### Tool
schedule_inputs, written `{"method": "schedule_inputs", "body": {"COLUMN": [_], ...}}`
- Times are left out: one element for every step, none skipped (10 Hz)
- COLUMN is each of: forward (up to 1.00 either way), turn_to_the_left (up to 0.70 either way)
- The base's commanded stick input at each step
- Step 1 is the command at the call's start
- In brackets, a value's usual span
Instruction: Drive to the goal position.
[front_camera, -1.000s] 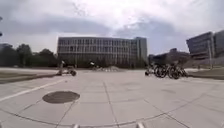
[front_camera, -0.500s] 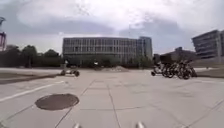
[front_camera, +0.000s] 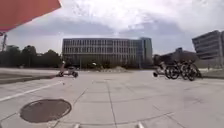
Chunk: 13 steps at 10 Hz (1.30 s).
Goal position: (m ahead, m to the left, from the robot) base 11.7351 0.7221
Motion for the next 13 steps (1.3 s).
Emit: {"method": "schedule_inputs", "body": {"forward": [0.70, 0.70, 0.70, 0.70, 0.70, 0.70, 0.70, 0.70, 0.70, 0.70, 0.70, 0.70, 0.70], "turn_to_the_left": [0.00, 0.00, 0.01, 0.13, 0.14, 0.14, 0.14, 0.05, 0.00, 0.00, 0.00, 0.00, 0.00]}}
